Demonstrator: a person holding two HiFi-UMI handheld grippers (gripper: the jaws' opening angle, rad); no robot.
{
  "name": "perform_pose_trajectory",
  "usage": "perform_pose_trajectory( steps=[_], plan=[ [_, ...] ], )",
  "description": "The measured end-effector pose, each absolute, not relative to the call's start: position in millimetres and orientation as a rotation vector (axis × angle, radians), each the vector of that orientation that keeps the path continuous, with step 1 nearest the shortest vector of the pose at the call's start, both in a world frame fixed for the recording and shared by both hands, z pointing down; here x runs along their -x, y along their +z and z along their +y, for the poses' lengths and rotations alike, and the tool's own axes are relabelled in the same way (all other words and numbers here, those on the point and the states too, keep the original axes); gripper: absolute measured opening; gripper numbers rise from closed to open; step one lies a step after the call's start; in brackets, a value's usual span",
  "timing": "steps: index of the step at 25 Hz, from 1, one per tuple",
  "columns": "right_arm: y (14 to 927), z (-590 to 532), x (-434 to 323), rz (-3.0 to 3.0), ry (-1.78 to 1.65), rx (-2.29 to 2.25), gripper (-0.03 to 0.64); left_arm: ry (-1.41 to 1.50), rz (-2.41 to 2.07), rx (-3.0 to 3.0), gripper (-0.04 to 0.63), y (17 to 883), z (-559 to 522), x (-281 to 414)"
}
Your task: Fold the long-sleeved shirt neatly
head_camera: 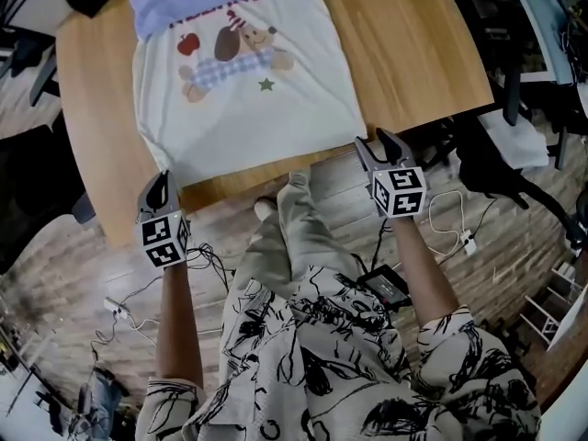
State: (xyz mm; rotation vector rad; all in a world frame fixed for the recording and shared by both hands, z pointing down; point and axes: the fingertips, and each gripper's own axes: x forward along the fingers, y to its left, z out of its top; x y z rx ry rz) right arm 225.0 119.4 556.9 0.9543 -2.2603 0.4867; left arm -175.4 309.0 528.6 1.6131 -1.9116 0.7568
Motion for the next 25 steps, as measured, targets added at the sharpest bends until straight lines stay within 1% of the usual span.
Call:
perform_pose_trajectory(
  steps=[3, 5, 6, 7, 8, 9, 12, 15, 20, 25],
  plan=[
    [560.2, 122.5, -224.7, -2.262, 0.49, -0.941, 0.207, 0.635, -1.967, -1.517, 0.023, 528.8, 328.8, 192.1],
    [562.7, 123.7, -221.5, -2.261, 0.489, -0.931, 0.168, 0.471, -1.998, -1.424, 0.023, 531.7, 342.6, 207.0],
    [563.4, 123.7, -219.7, -2.259, 0.491, -0.927, 0.133, 0.376, -2.009, -1.369, 0.023, 534.4, 349.1, 214.9],
    [563.2, 123.5, -217.8, -2.259, 0.491, -0.921, 0.116, 0.287, -2.018, -1.321, 0.023, 537.0, 354.5, 221.5],
    [562.1, 123.7, -215.8, -2.262, 0.488, -0.911, 0.05, 0.211, -2.024, -1.292, 0.023, 538.5, 357.8, 225.8],
    [560.0, 123.8, -214.3, -2.27, 0.479, -0.901, 0.021, 0.147, -2.024, -1.283, 0.023, 538.8, 359.0, 227.1],
    [548.3, 122.9, -217.3, -2.303, 0.468, -0.906, 0.02, 0.056, -2.0, -1.308, 0.021, 536.6, 360.9, 220.4],
    [532.2, 119.2, -231.4, -2.319, 0.477, -0.939, 0.018, 0.089, -1.971, -1.364, 0.021, 527.9, 366.3, 208.7],
    [510.9, 120.1, -260.9, -2.266, 0.437, -0.982, 0.019, -0.002, -1.894, -1.376, 0.022, 510.0, 385.6, 175.3],
    [489.4, 114.9, -268.6, -2.246, 0.428, -1.022, 0.018, 0.01, -1.9, -1.414, 0.021, 490.0, 389.3, 149.1]
  ],
)
